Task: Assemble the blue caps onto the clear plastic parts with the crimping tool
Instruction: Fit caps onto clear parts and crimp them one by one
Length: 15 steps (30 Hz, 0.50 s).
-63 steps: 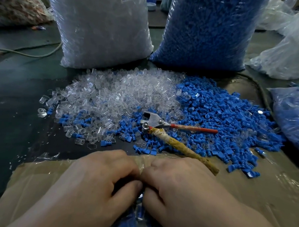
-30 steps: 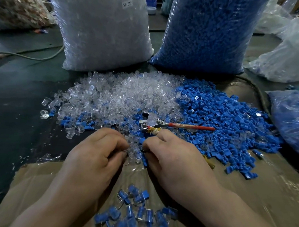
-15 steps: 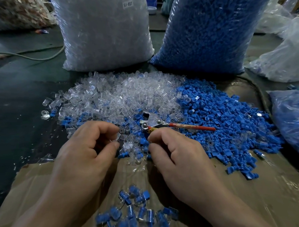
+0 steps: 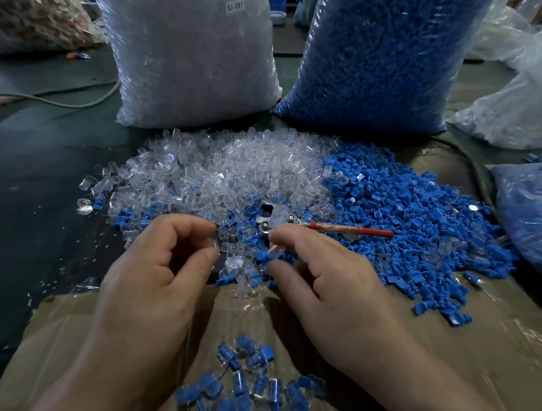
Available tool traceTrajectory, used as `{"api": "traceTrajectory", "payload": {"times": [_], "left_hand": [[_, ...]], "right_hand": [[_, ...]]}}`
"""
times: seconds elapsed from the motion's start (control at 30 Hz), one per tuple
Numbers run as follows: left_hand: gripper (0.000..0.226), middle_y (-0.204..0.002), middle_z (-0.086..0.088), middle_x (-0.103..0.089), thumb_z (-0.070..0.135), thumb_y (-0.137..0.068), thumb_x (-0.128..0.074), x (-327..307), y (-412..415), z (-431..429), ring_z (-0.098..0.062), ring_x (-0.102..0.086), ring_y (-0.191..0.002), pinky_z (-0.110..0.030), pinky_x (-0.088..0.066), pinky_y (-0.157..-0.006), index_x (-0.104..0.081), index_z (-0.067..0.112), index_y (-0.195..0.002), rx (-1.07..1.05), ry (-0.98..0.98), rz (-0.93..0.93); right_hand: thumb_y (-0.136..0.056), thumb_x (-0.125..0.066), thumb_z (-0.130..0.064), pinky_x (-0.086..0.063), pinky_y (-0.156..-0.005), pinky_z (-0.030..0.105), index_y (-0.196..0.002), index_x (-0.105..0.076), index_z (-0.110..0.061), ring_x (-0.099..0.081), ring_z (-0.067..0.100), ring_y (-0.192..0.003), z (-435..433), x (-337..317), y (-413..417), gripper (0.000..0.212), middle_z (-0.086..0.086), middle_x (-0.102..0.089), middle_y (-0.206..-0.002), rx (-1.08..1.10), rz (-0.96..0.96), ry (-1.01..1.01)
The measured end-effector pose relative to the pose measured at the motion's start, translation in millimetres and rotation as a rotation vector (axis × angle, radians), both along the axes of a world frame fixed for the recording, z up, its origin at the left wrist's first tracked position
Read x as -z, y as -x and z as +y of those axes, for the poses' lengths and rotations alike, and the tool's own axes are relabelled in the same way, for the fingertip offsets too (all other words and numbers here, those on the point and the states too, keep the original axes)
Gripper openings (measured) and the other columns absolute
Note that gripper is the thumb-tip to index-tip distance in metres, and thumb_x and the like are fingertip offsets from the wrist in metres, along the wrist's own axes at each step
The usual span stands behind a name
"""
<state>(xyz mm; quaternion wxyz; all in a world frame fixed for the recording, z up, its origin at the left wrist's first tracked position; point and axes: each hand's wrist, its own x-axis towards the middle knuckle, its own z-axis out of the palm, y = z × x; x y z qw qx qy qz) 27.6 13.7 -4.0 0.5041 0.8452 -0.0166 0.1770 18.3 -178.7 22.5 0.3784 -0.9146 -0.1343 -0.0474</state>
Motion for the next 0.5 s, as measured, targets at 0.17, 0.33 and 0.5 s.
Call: {"api": "traceTrajectory", "payload": {"times": [0.17, 0.33, 0.5], "left_hand": [[0.030, -0.082, 0.008, -0.072, 0.016, -0.090, -0.068, 0.0, 1.9, -0.6, -0.007, -0.070, -0.070, -0.010, -0.052, -0.055, -0.067, 0.046, -0.093, 0.014, 0.186, 0.048], [0.025, -0.070, -0.003, -0.070, 0.011, -0.089, -0.067, -3.0, 0.7, 2.0, -0.012, -0.069, -0.059, -0.022, -0.055, -0.049, -0.071, 0.036, -0.089, 0.085, 0.407, 0.132], [0.019, -0.069, -0.002, -0.068, 0.012, -0.076, -0.065, -3.1, -11.2, 12.1, -0.013, -0.068, -0.060, -0.024, -0.056, -0.053, -0.076, 0.026, -0.083, 0.147, 0.822, 0.150]], "right_hand": [[-0.094, -0.044, -0.041, -0.042, -0.087, 0.013, -0.123, -0.048, -0.041, -0.048, -0.003, -0.103, -3.3, -3.9, 3.0, 0.030, -0.027, -0.051, -0.115, -0.035, -0.076, 0.201], [-0.095, -0.057, -0.030, -0.040, -0.072, 0.027, -0.123, -0.044, -0.033, -0.042, 0.013, -0.089, 4.5, 1.8, 3.3, 0.030, -0.011, -0.046, -0.101, -0.088, -0.063, 0.498], [-0.095, -0.058, -0.028, -0.031, -0.061, 0.027, -0.105, -0.049, -0.032, -0.035, 0.015, -0.076, 5.3, 2.6, 0.2, 0.014, -0.010, -0.032, -0.084, -0.069, -0.049, 0.548]]}}
